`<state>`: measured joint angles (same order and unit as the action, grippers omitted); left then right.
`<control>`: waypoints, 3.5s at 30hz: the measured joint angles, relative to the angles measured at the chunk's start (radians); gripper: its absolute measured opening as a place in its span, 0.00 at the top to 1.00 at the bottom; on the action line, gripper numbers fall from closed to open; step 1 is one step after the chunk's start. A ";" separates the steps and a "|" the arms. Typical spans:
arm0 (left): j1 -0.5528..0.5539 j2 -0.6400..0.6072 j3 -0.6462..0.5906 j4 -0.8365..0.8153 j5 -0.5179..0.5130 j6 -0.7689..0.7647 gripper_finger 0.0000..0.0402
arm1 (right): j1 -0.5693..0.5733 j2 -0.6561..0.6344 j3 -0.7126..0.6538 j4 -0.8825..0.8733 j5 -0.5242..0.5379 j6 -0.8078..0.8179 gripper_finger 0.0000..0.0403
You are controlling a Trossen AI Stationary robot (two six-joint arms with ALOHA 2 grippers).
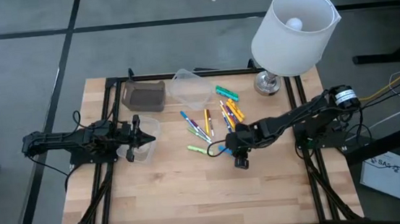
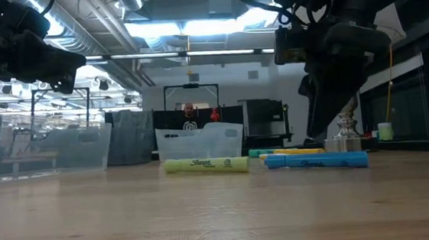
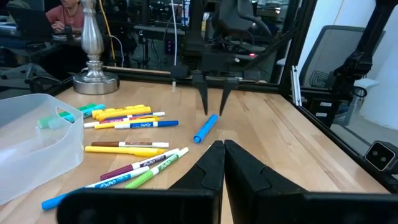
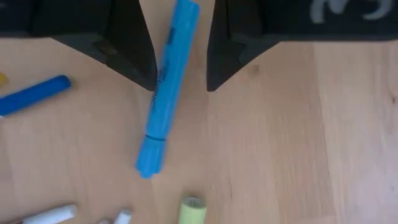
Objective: Pick & Place Markers
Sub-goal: Put the blue highlighter into the top transparent bin
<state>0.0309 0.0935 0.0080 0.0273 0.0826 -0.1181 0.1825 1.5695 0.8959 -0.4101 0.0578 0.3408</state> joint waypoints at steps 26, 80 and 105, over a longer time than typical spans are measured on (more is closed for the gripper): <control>0.000 0.000 0.000 0.000 0.000 0.000 0.98 | 0.027 0.169 0.004 0.068 0.088 0.049 0.65; 0.000 0.000 0.000 0.000 0.000 0.000 0.98 | 0.032 -0.034 -0.003 0.050 0.032 0.044 0.84; 0.000 0.000 0.000 0.001 0.000 0.000 0.98 | 0.031 -0.190 0.000 0.199 0.033 0.052 0.83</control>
<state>0.0309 0.0935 0.0082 0.0280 0.0830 -0.1181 0.2138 1.3798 0.8955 -0.2112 0.0909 0.3931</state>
